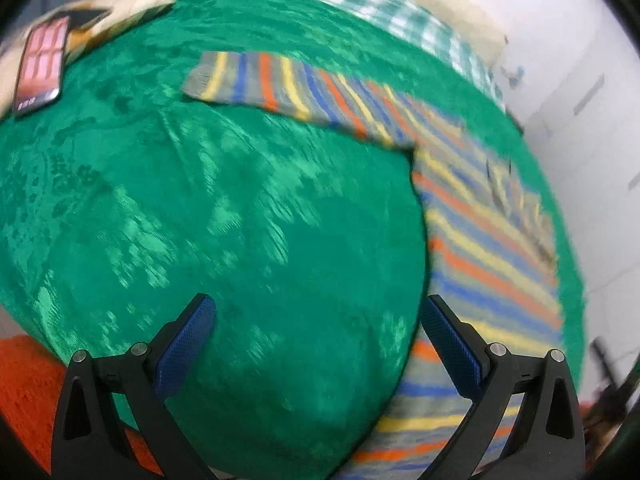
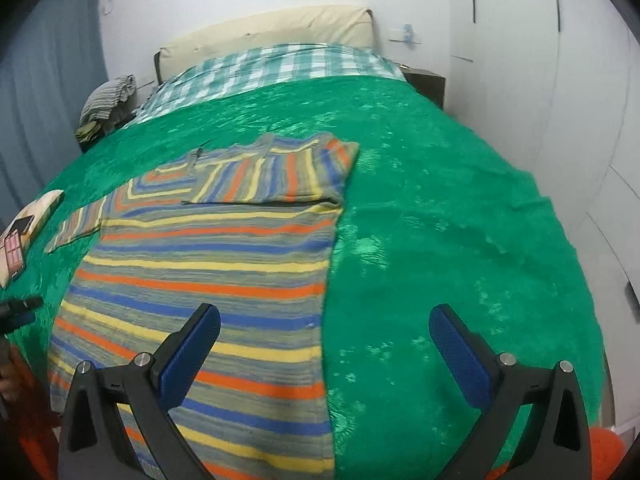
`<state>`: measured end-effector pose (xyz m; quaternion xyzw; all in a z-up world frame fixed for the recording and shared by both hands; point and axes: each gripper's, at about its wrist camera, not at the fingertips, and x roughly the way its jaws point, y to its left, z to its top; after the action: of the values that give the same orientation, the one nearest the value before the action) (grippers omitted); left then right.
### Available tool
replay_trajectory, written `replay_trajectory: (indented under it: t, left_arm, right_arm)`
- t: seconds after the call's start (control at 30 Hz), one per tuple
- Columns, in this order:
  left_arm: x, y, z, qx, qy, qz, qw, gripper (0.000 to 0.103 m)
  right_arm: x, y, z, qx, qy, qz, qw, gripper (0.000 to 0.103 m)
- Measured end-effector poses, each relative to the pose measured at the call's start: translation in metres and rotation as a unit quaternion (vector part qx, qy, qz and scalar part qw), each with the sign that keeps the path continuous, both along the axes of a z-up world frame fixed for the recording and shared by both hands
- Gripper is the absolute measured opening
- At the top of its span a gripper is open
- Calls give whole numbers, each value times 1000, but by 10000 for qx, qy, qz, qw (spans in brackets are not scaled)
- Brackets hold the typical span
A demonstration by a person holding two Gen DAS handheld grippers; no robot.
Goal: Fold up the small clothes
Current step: 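Grasp the spread sleeve cuff with the left gripper, fold it over the body, release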
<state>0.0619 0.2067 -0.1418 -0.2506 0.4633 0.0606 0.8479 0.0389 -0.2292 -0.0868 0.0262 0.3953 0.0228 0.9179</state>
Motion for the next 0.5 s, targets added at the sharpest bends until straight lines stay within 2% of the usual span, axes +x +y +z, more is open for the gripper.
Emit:
replay_trajectory:
  t: [0.13, 0.23, 0.33, 0.37, 0.4, 0.43, 0.47, 0.5]
  left_arm:
    - [34, 46, 7, -296, 72, 323, 9990, 102]
    - [79, 93, 11, -121, 125, 744, 9971, 102]
    - [114, 129, 5, -110, 310, 1144, 9929, 101]
    - [126, 139, 1, -147, 380, 1229, 9916, 97]
    - [137, 145, -4, -175, 439, 1283, 9906, 91]
    - [146, 148, -8, -255, 483, 1261, 9905, 68]
    - [152, 146, -13, -396, 531, 1160, 9910, 41]
    - [160, 142, -19, -570, 630, 976, 9916, 24]
  right_arm:
    - [3, 0, -10, 75, 91, 46, 9999, 103]
    - [3, 1, -13, 110, 151, 31, 9998, 103]
    - [1, 3, -15, 74, 190, 52, 9998, 103]
    - [1, 4, -16, 40, 212, 66, 9997, 103]
    - [0, 5, -18, -3, 236, 82, 9997, 103]
    - [1, 8, -20, -62, 276, 107, 9995, 103]
    - [1, 10, -21, -97, 301, 125, 9994, 103]
    - [2, 11, -23, -135, 339, 150, 9992, 103]
